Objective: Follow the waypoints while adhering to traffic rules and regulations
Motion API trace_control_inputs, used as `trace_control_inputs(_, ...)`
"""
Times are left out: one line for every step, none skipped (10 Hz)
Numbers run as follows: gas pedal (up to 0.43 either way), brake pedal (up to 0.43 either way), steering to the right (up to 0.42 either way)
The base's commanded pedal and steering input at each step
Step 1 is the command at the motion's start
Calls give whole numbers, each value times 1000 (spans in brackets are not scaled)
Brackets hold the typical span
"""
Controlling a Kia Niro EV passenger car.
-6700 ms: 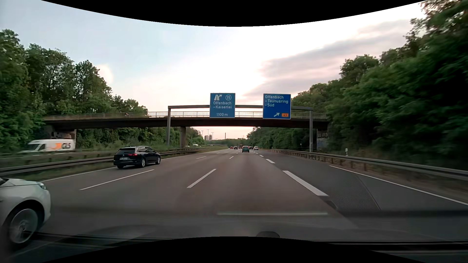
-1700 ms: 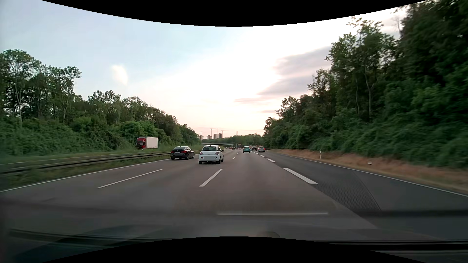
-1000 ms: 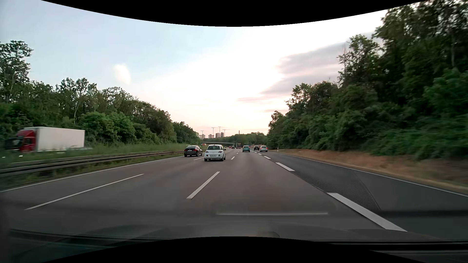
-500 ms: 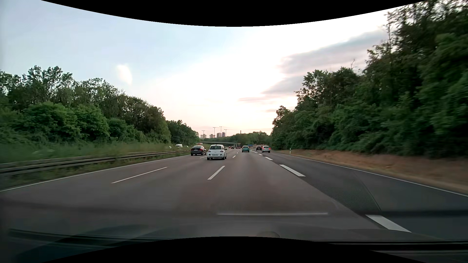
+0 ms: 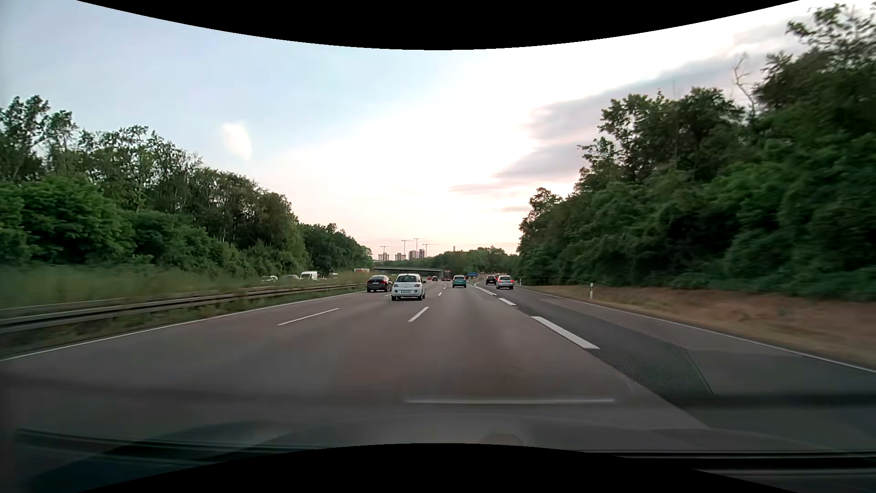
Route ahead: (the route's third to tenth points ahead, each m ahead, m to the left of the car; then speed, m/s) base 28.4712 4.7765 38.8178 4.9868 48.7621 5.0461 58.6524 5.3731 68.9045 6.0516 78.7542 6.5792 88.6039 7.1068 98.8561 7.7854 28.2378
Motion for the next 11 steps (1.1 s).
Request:
trace_control_inputs(47,0,-7)
trace_control_inputs(47,0,-7)
trace_control_inputs(47,0,-8)
trace_control_inputs(47,0,-7)
trace_control_inputs(47,0,-7)
trace_control_inputs(47,0,-7)
trace_control_inputs(47,0,-7)
trace_control_inputs(47,0,-7)
trace_control_inputs(47,0,-7)
trace_control_inputs(39,0,-7)
trace_control_inputs(28,0,-7)
